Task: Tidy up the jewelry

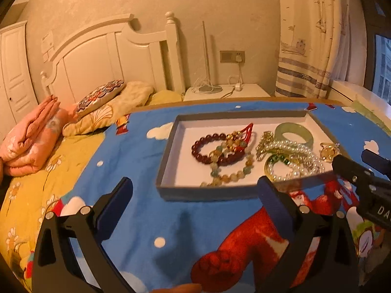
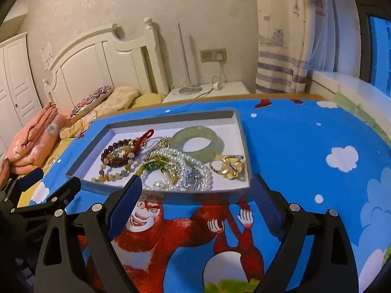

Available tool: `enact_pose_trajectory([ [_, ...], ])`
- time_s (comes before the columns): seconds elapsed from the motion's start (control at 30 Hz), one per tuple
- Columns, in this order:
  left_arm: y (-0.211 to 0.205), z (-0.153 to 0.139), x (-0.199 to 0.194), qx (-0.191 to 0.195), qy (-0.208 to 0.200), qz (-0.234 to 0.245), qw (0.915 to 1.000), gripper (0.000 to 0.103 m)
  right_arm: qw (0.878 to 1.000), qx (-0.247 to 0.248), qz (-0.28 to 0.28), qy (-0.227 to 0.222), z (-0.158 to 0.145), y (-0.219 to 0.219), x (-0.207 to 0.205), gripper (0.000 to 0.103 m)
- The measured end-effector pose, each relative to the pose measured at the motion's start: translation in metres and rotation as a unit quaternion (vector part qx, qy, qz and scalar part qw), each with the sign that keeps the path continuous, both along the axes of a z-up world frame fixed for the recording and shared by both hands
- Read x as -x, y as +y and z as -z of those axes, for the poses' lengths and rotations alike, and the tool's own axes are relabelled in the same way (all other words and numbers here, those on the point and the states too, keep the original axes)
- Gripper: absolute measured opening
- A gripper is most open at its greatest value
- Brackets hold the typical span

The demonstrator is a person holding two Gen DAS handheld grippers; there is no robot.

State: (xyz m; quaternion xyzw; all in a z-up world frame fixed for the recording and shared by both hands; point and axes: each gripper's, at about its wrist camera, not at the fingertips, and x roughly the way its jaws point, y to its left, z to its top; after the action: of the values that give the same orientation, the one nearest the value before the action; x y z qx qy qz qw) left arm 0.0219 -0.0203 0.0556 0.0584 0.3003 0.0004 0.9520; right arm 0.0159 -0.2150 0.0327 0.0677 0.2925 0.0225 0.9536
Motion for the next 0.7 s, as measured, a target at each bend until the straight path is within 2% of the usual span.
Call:
enact_pose_trajectory([
  [0.2,-0.002,0.012,-0.013,0.001,0.026,0.002,0.9997,0.101,1.000,0.000,0.002,0.011,0.003,-0.001,-0.007,0.087],
  [0.43,0.007,0.013,-0.012,0.030,0.025,0.008,0.9992,0.101,1.000,-0.003,0.009,0.006,0.003,-0.002,-0.006,0.087],
  [0.7,-0.001,0.011,-0.007,0.019,0.016,0.020,0.9995,0.101,1.000,0.002,0.010,0.003,0.002,-0.002,-0.004,0.087],
])
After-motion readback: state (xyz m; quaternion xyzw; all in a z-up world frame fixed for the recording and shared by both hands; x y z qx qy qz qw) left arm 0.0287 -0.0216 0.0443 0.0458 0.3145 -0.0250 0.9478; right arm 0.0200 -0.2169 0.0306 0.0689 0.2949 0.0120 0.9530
